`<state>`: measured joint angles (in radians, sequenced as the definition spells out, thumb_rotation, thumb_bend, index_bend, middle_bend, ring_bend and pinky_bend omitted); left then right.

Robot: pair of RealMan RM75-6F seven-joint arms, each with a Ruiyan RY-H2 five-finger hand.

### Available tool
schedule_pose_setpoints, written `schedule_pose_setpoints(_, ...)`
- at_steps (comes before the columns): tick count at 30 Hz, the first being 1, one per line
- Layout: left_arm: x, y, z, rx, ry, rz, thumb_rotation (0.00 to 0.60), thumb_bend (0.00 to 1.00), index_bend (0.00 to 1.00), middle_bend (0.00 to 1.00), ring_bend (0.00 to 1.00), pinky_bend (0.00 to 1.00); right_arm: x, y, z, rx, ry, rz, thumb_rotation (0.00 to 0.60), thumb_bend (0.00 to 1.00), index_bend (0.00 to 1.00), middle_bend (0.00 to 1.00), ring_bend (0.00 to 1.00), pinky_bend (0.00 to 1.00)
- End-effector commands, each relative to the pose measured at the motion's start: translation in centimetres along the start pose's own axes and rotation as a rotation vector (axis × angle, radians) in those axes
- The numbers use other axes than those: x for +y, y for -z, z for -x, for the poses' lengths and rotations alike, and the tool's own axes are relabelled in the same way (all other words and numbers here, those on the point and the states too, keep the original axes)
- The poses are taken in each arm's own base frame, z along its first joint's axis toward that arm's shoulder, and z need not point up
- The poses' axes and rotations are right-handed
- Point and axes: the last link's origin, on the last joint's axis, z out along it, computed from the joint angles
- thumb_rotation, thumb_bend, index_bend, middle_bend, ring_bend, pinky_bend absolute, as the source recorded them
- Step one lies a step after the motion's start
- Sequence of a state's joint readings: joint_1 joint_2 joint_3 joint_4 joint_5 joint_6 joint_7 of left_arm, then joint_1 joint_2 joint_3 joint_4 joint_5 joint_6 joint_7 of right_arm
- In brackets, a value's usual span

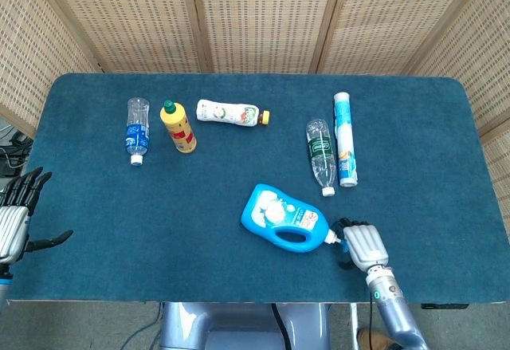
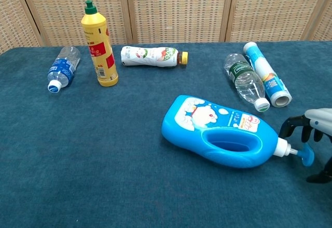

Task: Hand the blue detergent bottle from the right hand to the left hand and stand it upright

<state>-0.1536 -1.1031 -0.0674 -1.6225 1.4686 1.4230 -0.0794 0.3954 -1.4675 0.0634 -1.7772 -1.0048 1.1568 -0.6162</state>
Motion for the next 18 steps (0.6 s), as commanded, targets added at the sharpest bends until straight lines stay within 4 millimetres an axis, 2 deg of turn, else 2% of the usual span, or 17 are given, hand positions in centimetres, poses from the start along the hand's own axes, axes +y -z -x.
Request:
schedule_pose_setpoints(1, 0.0, 0.0, 0.0, 0.000, 0.001, 0.000, 0.600, 0.00, 0.00, 0.00, 0.00, 0.00, -0.6, -0.7, 0.0, 0.006, -0.003, 0.019, 0.600, 0.00, 0.34, 0.35, 0.37, 0.38)
schedule_pose_setpoints(4, 0.0, -0.1, 0.0, -0.003, 0.001, -0.001, 0.600, 0.00, 0.00, 0.00, 0.00, 0.00, -0.9, -1.3, 0.0, 0.002, -0.013, 0.035, 0.600, 0.02, 0.35, 0.36, 0.37, 0.38)
schedule_pose_setpoints(14, 0.0, -0.2, 0.1, -0.007, -0.003, -0.003, 0.600, 0.00, 0.00, 0.00, 0.00, 0.00, -2.5, -3.3, -0.7, 0.035, -0.007, 0.083, 0.600, 0.21, 0.37, 0.37, 0.37, 0.38)
schedule_pose_setpoints(18, 0.0, -0.2, 0.2, -0.009, -0.004, -0.003, 0.600, 0.00, 0.00, 0.00, 0.00, 0.00, -2.7, -4.3, -0.7, 0.028, 0.019, 0.118, 0.600, 0.34, 0.39, 0.38, 0.37, 0.38)
